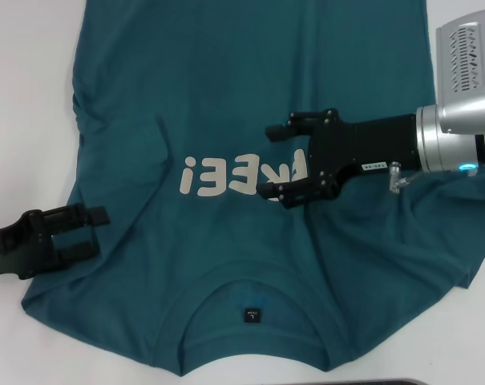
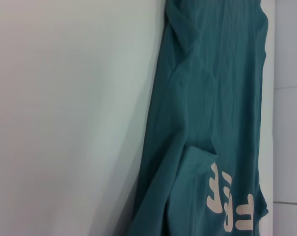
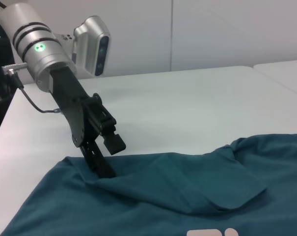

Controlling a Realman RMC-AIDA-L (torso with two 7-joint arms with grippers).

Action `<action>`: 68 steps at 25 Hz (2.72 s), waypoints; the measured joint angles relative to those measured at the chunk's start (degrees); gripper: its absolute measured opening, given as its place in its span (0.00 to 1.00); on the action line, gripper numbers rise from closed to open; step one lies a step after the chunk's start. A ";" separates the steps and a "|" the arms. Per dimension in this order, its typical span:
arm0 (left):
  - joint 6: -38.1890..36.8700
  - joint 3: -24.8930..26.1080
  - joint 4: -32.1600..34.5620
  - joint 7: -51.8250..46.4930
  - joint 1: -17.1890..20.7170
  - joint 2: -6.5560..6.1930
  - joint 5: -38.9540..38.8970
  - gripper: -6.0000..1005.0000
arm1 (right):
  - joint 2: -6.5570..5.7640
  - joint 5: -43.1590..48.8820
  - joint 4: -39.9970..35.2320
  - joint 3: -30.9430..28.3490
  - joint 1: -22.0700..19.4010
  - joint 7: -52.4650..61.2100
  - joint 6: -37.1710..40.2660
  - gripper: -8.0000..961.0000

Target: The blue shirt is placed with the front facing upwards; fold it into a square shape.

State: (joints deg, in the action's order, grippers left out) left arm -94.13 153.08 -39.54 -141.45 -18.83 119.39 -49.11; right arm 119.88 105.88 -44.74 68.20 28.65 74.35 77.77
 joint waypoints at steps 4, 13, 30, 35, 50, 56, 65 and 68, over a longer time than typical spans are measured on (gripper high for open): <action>0.02 -0.46 0.64 0.07 -1.10 0.35 0.08 0.84 | 0.00 0.01 0.00 0.00 0.00 0.00 -0.21 0.91; 1.67 -0.83 3.79 0.39 -3.84 0.49 0.31 0.84 | 0.00 0.03 0.00 0.00 -0.04 -0.02 -0.46 0.91; 4.66 -0.69 5.27 2.73 -7.21 0.55 -1.41 0.84 | 0.00 -0.03 0.00 0.00 0.00 -0.09 -0.53 0.91; 1.61 -1.25 5.26 5.69 -7.71 1.08 -2.74 0.84 | 0.00 -0.07 0.09 0.00 0.06 -0.09 -0.69 0.91; -3.47 -0.42 3.39 12.17 -5.59 1.22 -2.69 0.84 | 0.09 -0.09 0.09 0.00 0.09 -0.09 -0.88 0.90; -12.78 0.46 -0.87 41.09 -2.06 1.94 -3.88 0.84 | 0.13 -0.62 0.10 -0.01 -0.09 -0.07 -0.87 0.90; -12.47 4.68 11.92 101.31 7.25 4.49 -12.90 0.84 | -0.01 -5.80 0.96 -0.21 -1.05 3.07 -0.73 0.90; -12.79 6.02 13.24 103.38 7.90 4.49 -13.11 0.85 | -0.16 -7.18 0.77 -1.71 -1.29 10.23 -0.69 0.90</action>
State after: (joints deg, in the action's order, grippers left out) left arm -106.92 159.11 -26.31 -38.07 -10.93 123.89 -62.22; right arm 119.72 98.71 -43.97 66.50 27.36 84.59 77.08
